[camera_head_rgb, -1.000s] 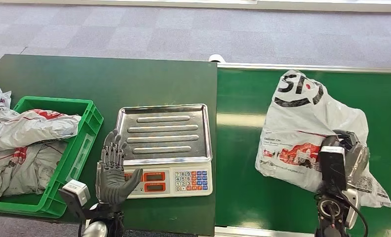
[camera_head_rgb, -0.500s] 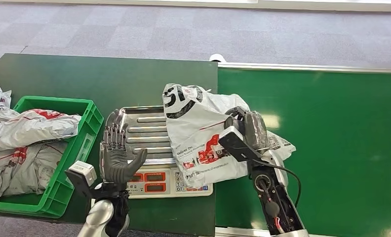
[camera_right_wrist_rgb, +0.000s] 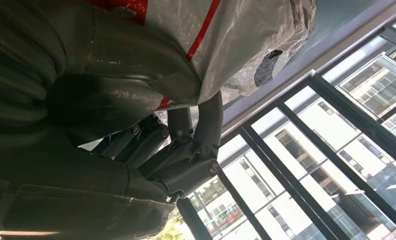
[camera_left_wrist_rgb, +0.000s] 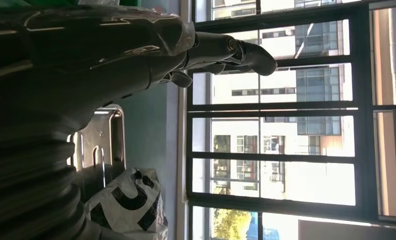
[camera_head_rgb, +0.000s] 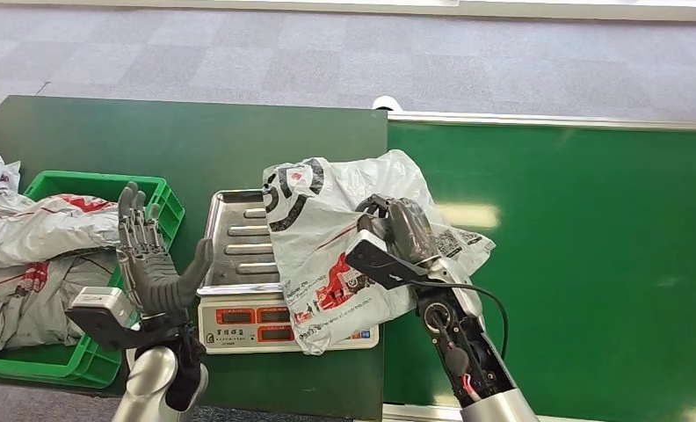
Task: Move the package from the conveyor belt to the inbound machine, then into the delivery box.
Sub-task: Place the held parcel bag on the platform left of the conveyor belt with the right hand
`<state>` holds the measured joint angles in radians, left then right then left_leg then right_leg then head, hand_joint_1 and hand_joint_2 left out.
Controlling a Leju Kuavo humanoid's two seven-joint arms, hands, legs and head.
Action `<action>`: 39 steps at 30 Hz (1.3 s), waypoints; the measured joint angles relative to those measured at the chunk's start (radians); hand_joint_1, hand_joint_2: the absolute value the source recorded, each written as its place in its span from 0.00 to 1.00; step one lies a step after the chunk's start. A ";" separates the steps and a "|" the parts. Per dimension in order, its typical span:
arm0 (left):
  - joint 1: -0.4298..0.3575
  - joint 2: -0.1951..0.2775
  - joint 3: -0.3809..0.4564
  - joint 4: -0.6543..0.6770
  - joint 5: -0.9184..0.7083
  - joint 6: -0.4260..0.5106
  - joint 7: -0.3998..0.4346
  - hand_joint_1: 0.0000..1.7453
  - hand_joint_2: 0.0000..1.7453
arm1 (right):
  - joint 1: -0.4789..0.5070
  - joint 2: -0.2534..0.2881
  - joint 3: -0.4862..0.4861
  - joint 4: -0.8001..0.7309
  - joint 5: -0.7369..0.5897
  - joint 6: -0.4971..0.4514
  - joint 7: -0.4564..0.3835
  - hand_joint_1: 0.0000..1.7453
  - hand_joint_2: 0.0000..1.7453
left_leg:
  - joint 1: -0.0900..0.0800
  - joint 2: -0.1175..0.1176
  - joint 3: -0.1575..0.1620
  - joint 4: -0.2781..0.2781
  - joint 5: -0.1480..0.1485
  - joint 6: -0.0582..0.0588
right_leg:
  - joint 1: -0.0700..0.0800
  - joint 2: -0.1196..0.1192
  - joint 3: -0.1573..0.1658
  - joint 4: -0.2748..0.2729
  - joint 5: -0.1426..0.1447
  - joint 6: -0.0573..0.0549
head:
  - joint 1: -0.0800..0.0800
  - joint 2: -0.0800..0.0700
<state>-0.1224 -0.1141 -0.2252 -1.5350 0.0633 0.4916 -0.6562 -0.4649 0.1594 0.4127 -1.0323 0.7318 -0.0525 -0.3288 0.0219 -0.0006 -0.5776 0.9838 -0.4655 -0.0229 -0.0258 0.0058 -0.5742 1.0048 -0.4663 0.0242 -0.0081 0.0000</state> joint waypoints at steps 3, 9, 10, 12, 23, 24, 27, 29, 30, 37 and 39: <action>0.004 -0.004 0.027 -0.018 -0.007 0.006 0.005 0.00 1.00 | -0.015 0.008 0.007 0.033 0.004 -0.003 -0.007 1.00 1.00 | 0.000 0.000 0.000 0.000 0.000 0.000 | 0.000 0.000 0.000 0.000 0.000 0.000 | 0.000 0.000; 0.017 -0.018 0.064 -0.047 -0.025 0.008 0.014 0.00 1.00 | -0.035 0.017 0.020 0.070 0.010 -0.010 -0.027 1.00 1.00 | 0.000 0.000 0.000 0.000 0.000 0.000 | 0.000 0.000 0.000 0.000 0.000 0.000 | 0.000 0.000; 0.020 -0.021 0.072 -0.054 -0.028 0.008 0.017 0.00 1.00 | -0.041 0.020 0.023 0.075 0.009 -0.012 -0.032 1.00 1.00 | 0.000 0.000 0.000 0.000 0.000 0.000 | 0.000 0.000 0.000 0.000 0.000 0.000 | 0.000 0.000; 0.024 -0.026 0.087 -0.069 -0.035 0.007 0.024 0.00 1.00 | -0.052 0.027 0.032 0.084 0.007 -0.013 -0.040 1.00 1.00 | 0.000 0.000 0.000 0.000 0.000 0.000 | 0.000 0.000 0.000 0.000 0.000 0.000 | 0.000 0.000; 0.052 -0.055 0.134 -0.108 -0.054 -0.028 0.040 0.00 1.00 | -0.065 0.059 0.096 0.117 -0.046 0.044 -0.107 1.00 1.00 | 0.000 0.000 0.000 0.000 0.000 0.000 | 0.000 0.000 0.000 0.000 0.000 0.000 | 0.000 0.000; 0.051 -0.057 0.135 -0.108 -0.054 -0.031 0.043 0.00 1.00 | -0.065 0.061 0.102 0.120 -0.051 0.052 -0.111 0.96 1.00 | 0.000 0.000 0.000 0.000 0.000 0.000 | 0.000 0.000 0.000 0.000 0.000 0.000 | 0.000 0.000; 0.050 -0.061 0.138 -0.107 -0.056 -0.039 0.048 0.00 1.00 | -0.065 0.064 0.118 0.123 -0.067 0.071 -0.121 0.23 1.00 | 0.000 0.000 0.000 0.000 0.000 0.000 | 0.000 0.000 0.000 0.000 0.000 0.000 | 0.000 0.000; 0.048 -0.064 0.141 -0.107 -0.059 -0.044 0.052 0.00 1.00 | -0.065 0.066 0.126 0.124 -0.075 0.076 -0.122 0.00 1.00 | 0.000 0.000 0.000 0.000 0.000 0.000 | 0.000 0.000 0.000 0.000 0.000 0.000 | 0.000 0.000; 0.046 -0.065 0.143 -0.107 -0.061 -0.047 0.055 0.00 1.00 | -0.065 0.066 0.129 0.124 -0.080 0.078 -0.122 0.00 1.00 | 0.000 0.000 0.000 0.000 0.000 0.000 | 0.000 0.000 0.000 0.000 0.000 0.000 | 0.000 0.000; 0.035 -0.071 0.154 -0.107 -0.069 -0.061 0.069 0.00 1.00 | -0.065 0.068 0.133 0.129 -0.113 0.098 -0.113 0.00 1.00 | 0.000 0.000 0.000 0.000 0.000 0.000 | 0.000 0.000 0.000 0.000 0.000 0.000 | 0.000 0.000; 0.033 -0.072 0.156 -0.107 -0.070 -0.062 0.069 0.00 1.00 | -0.065 0.068 0.133 0.130 -0.115 0.100 -0.113 0.00 1.00 | 0.000 0.000 0.000 0.000 0.000 0.000 | 0.000 0.000 0.000 0.000 0.000 0.000 | 0.000 0.000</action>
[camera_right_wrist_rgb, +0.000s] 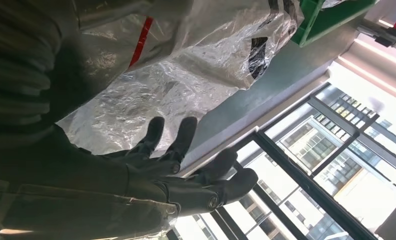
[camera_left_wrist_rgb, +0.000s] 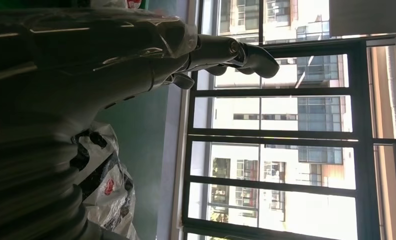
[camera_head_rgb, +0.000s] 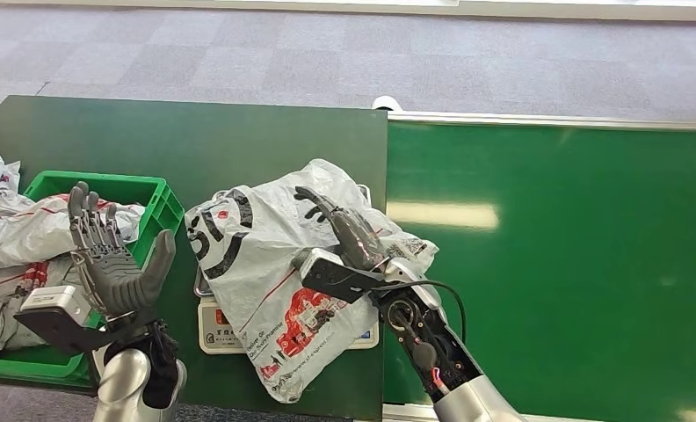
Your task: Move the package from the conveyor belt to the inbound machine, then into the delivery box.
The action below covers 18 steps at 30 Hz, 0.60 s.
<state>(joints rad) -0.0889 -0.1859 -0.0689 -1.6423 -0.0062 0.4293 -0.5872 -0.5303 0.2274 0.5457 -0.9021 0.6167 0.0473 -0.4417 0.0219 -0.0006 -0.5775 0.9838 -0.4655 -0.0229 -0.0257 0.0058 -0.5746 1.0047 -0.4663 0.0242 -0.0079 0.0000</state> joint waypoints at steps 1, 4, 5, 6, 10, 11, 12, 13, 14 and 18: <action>0.000 -0.001 0.001 0.000 0.000 -0.001 0.000 0.00 1.00 | 0.000 0.000 0.000 0.001 -0.001 0.001 0.000 0.00 1.00 | 0.000 0.000 0.000 0.000 0.000 0.000 | 0.000 0.000 0.000 0.000 0.000 0.000 | 0.000 0.000; -0.001 -0.003 0.004 0.000 -0.005 -0.008 0.004 0.00 1.00 | 0.000 0.000 0.000 0.002 -0.009 0.005 0.000 0.00 1.00 | 0.000 0.000 0.000 0.000 0.000 0.000 | 0.000 0.000 0.000 0.000 0.000 0.000 | 0.000 0.000; -0.002 -0.003 0.004 0.001 -0.009 -0.011 0.006 0.00 1.00 | 0.000 0.000 0.001 0.002 -0.014 0.005 0.000 0.00 1.00 | 0.000 0.000 0.000 0.000 0.000 0.000 | 0.000 0.000 0.000 0.000 0.000 0.000 | 0.000 0.000; -0.002 -0.004 0.005 0.001 -0.013 -0.015 0.009 0.00 1.00 | 0.000 0.000 0.000 0.002 -0.020 0.006 0.000 0.00 1.00 | 0.000 0.000 0.000 0.000 0.000 0.000 | 0.000 0.000 0.000 0.000 0.000 0.000 | 0.000 0.000; -0.004 -0.005 0.006 0.003 -0.024 -0.032 0.015 0.00 1.00 | 0.007 0.000 -0.002 0.000 -0.058 0.008 -0.006 0.00 1.00 | 0.000 0.000 0.000 0.000 0.000 0.000 | 0.000 0.000 0.000 0.000 0.000 0.000 | 0.000 0.000; -0.004 -0.005 0.006 0.003 -0.028 -0.037 0.015 0.00 1.00 | 0.013 0.000 -0.005 -0.003 -0.069 0.006 -0.011 0.00 1.00 | 0.000 0.000 0.000 0.000 0.000 0.000 | 0.000 0.000 0.000 0.000 0.000 0.000 | 0.000 0.000; -0.004 -0.005 0.004 0.003 -0.034 -0.045 0.016 0.00 1.00 | 0.022 0.000 -0.010 -0.013 -0.080 -0.002 -0.018 0.00 1.00 | 0.000 0.000 0.000 0.000 0.000 0.000 | 0.000 0.000 0.000 0.000 0.000 0.000 | 0.000 0.000; -0.003 -0.005 0.000 0.003 -0.043 -0.055 0.018 0.00 1.00 | 0.035 0.000 -0.017 -0.030 -0.092 -0.023 -0.028 0.00 1.00 | 0.000 0.000 0.000 0.000 0.000 0.000 | 0.000 0.000 0.000 0.000 0.000 0.000 | 0.000 0.000; -0.002 -0.005 -0.006 0.003 -0.056 -0.067 0.020 0.00 1.00 | 0.050 0.000 -0.027 -0.058 -0.101 -0.058 -0.036 0.00 1.00 | 0.000 0.000 0.000 0.000 0.000 0.000 | 0.000 0.000 0.000 0.000 0.000 0.000 | 0.000 0.000; 0.006 -0.005 -0.046 0.002 -0.109 -0.101 0.040 0.00 1.00 | 0.107 0.000 -0.062 -0.198 -0.124 -0.193 -0.043 0.00 1.00 | 0.000 0.001 0.000 0.000 0.000 0.000 | 0.000 0.001 -0.001 0.000 0.000 0.000 | 0.000 0.000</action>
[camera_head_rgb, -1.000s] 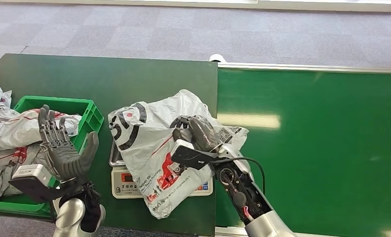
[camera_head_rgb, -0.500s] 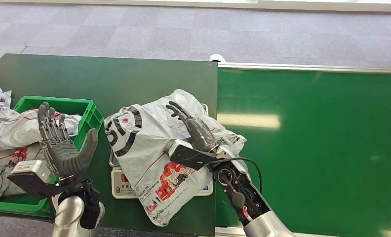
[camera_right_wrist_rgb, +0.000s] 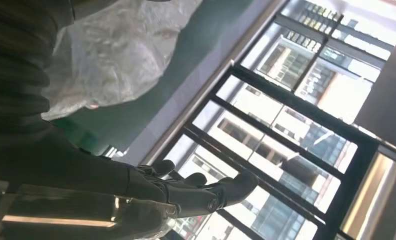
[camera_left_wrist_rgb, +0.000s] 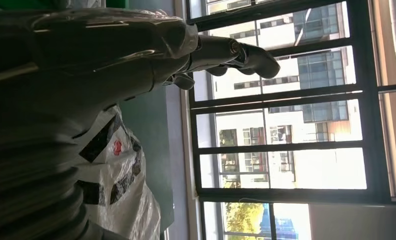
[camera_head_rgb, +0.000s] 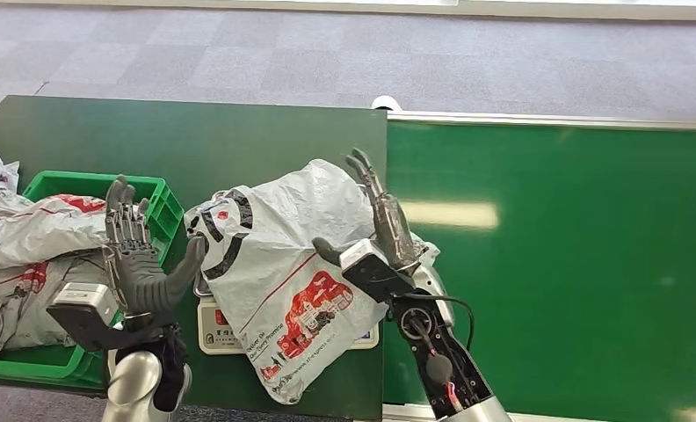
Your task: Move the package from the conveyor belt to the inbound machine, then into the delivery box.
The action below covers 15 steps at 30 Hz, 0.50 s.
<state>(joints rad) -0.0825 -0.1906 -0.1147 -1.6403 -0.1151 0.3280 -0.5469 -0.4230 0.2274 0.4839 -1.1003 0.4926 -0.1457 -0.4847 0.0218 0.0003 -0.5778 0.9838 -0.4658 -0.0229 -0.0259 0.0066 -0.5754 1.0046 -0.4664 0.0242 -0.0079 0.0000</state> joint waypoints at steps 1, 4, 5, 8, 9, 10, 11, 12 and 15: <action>0.001 0.000 -0.011 0.000 -0.019 -0.007 0.011 0.00 1.00 | 0.013 0.000 -0.006 -0.034 -0.007 -0.023 -0.002 0.00 1.00 | 0.000 0.000 0.000 0.000 0.000 0.000 | 0.000 0.000 0.000 0.000 0.000 0.000 | 0.000 0.000; 0.001 0.003 -0.053 0.008 -0.129 -0.039 0.074 0.00 1.00 | 0.065 0.000 -0.022 -0.144 -0.041 -0.111 -0.017 0.00 1.00 | 0.000 -0.001 0.000 0.000 0.000 0.000 | 0.000 -0.001 0.000 0.000 0.000 0.000 | 0.000 0.000; -0.002 0.004 -0.072 0.017 -0.179 -0.048 0.096 0.00 1.00 | 0.084 0.000 -0.028 -0.183 -0.054 -0.140 -0.019 0.00 1.00 | 0.000 -0.001 0.000 0.000 0.000 0.000 | 0.000 -0.001 0.000 0.000 0.000 0.000 | 0.000 0.000; -0.023 0.008 -0.139 0.058 -0.334 -0.071 0.147 0.00 1.00 | 0.142 -0.002 -0.041 -0.292 -0.083 -0.209 -0.029 0.00 1.00 | 0.000 -0.001 0.000 0.000 0.000 0.000 | 0.000 -0.001 0.000 0.000 0.000 0.000 | 0.000 0.000; -0.033 0.010 -0.162 0.072 -0.380 -0.075 0.163 0.00 1.00 | 0.158 -0.004 -0.044 -0.323 -0.088 -0.228 -0.036 0.00 1.00 | 0.000 -0.001 0.000 0.000 0.000 0.000 | 0.000 -0.001 0.000 0.000 0.000 0.000 | 0.000 0.000; -0.043 0.012 -0.185 0.086 -0.423 -0.079 0.184 0.00 1.00 | 0.172 -0.005 -0.045 -0.351 -0.091 -0.245 -0.043 0.00 1.00 | 0.000 -0.001 0.000 0.000 0.000 0.000 | 0.000 -0.001 0.000 0.000 0.000 0.000 | 0.000 0.000; -0.053 0.014 -0.206 0.100 -0.461 -0.082 0.205 0.00 1.00 | 0.185 -0.007 -0.047 -0.376 -0.091 -0.259 -0.051 0.00 1.00 | 0.000 -0.001 0.000 0.000 0.000 0.000 | 0.000 -0.001 0.000 0.000 0.000 0.000 | 0.000 0.000; -0.064 0.015 -0.224 0.115 -0.497 -0.088 0.228 0.00 1.00 | 0.196 -0.008 -0.048 -0.398 -0.089 -0.270 -0.057 0.00 1.00 | 0.000 -0.001 0.000 0.000 0.000 0.000 | 0.000 -0.001 0.000 0.000 0.000 0.000 | 0.000 0.000; -0.096 0.017 -0.278 0.164 -0.600 -0.107 0.293 0.00 1.00 | 0.216 -0.013 -0.041 -0.444 -0.074 -0.287 -0.062 0.00 1.00 | 0.000 -0.001 0.000 0.000 0.000 0.000 | 0.000 -0.001 0.000 0.000 0.000 0.000 | 0.000 0.000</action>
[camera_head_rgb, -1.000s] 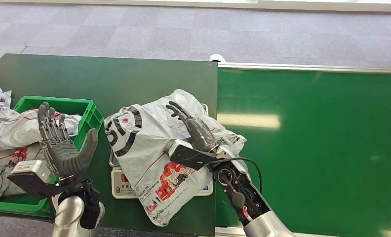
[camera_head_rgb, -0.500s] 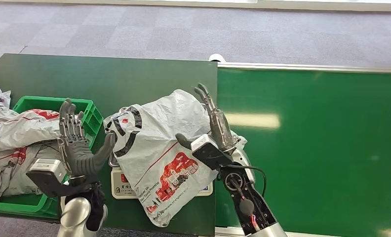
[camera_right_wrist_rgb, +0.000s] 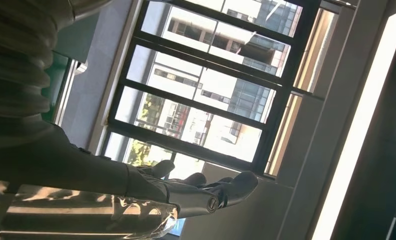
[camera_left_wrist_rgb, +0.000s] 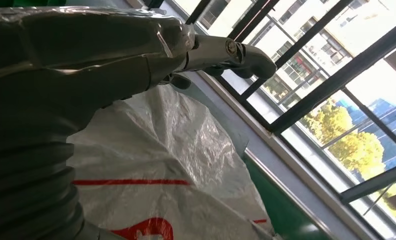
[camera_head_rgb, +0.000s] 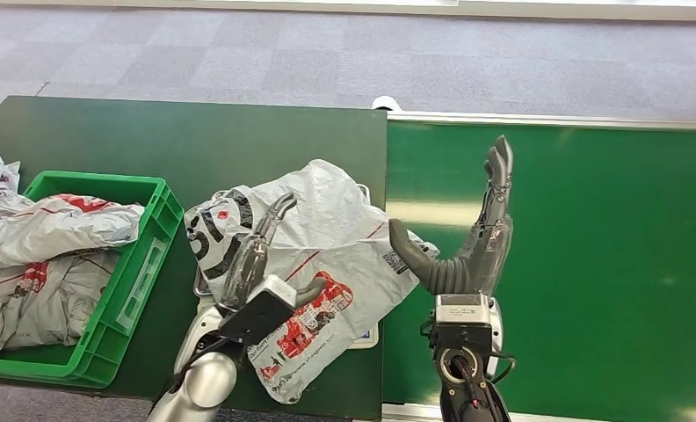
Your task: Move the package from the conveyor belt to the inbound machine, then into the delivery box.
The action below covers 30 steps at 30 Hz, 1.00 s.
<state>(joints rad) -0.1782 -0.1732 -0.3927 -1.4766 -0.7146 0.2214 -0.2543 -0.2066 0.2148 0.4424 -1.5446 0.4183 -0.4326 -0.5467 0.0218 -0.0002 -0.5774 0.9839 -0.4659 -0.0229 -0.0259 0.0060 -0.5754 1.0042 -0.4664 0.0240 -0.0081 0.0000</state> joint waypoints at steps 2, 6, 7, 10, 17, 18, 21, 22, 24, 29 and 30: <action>-0.020 -0.001 -0.031 0.036 -0.068 -0.001 0.029 0.00 1.00 | 0.006 -0.003 0.013 -0.017 0.008 0.003 0.001 0.00 1.00 | 0.000 0.000 0.000 0.000 0.000 0.000 | 0.000 0.000 0.000 0.000 0.000 0.000 | 0.000 0.000; -0.057 -0.006 -0.078 0.104 -0.190 0.028 0.070 0.01 1.00 | 0.011 -0.010 0.040 -0.030 0.015 0.019 0.004 0.00 1.00 | 0.000 0.000 0.000 0.000 0.000 0.000 | 0.000 0.000 0.000 0.000 0.000 0.000 | 0.000 0.000; -0.066 -0.007 -0.088 0.123 -0.224 0.034 0.083 0.03 1.00 | 0.012 -0.013 0.047 -0.030 0.015 0.024 0.005 0.00 1.00 | 0.000 0.000 0.000 0.000 0.000 0.000 | 0.000 0.000 0.000 0.000 0.000 0.000 | 0.000 0.000; -0.093 -0.009 -0.118 0.179 -0.307 0.031 0.123 0.48 1.00 | 0.015 -0.018 0.062 -0.030 0.010 0.040 0.006 0.00 1.00 | 0.000 0.000 0.000 0.000 0.000 0.000 | 0.000 0.000 0.000 0.000 0.000 0.000 | 0.000 0.000; -0.129 -0.008 -0.159 0.280 -0.351 -0.004 0.149 0.91 1.00 | 0.015 -0.026 0.074 -0.028 0.004 0.079 0.014 0.00 1.00 | 0.000 0.000 0.000 0.000 0.000 0.000 | 0.000 0.000 0.000 0.000 0.000 0.000 | 0.000 0.000; -0.132 -0.008 -0.162 0.286 -0.352 -0.006 0.150 0.90 1.00 | 0.015 -0.027 0.075 -0.028 0.005 0.083 0.014 0.00 1.00 | 0.000 0.000 0.000 0.000 0.000 0.000 | 0.000 0.000 0.000 0.000 0.000 0.000 | 0.000 0.000; -0.138 -0.008 -0.166 0.298 -0.354 -0.010 0.153 0.90 1.00 | 0.015 -0.027 0.074 -0.027 0.008 0.094 0.016 0.00 1.00 | 0.000 0.000 0.000 0.000 0.000 0.000 | 0.000 0.000 0.000 0.000 0.000 0.000 | 0.000 0.000; -0.139 -0.008 -0.167 0.300 -0.354 -0.010 0.153 0.90 1.00 | 0.015 -0.027 0.074 -0.027 0.008 0.095 0.017 0.00 1.00 | 0.000 0.000 0.000 0.000 0.000 0.000 | 0.000 0.000 0.000 0.000 0.000 0.000 | 0.000 0.000; -0.141 -0.008 -0.167 0.303 -0.354 -0.010 0.155 0.89 1.00 | 0.015 -0.027 0.074 -0.026 0.009 0.095 0.017 0.00 1.00 | 0.000 0.000 0.000 0.000 0.000 0.000 | 0.000 0.000 0.000 0.000 0.000 0.000 | 0.000 0.000; -0.146 -0.008 -0.168 0.309 -0.352 -0.010 0.155 0.89 1.00 | 0.015 -0.027 0.074 -0.026 0.010 0.097 0.020 0.00 1.00 | 0.000 0.000 0.000 0.000 0.000 0.000 | 0.000 0.000 0.000 0.000 0.000 0.000 | 0.000 0.000; -0.146 -0.008 -0.169 0.310 -0.351 -0.008 0.155 0.91 1.00 | 0.015 -0.027 0.074 -0.026 0.010 0.099 0.021 0.00 1.00 | 0.000 0.000 0.000 0.000 0.000 0.000 | 0.000 0.000 0.000 0.000 0.000 0.000 | 0.000 0.000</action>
<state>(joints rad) -0.3245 -0.1812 -0.5613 -1.1666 -1.0659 0.2130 -0.0996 -0.1914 0.1881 0.5162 -1.5705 0.4284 -0.3338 -0.5259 0.0218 -0.0003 -0.5775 0.9838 -0.4659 -0.0229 -0.0258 0.0060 -0.5750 1.0043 -0.4664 0.0241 -0.0080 0.0000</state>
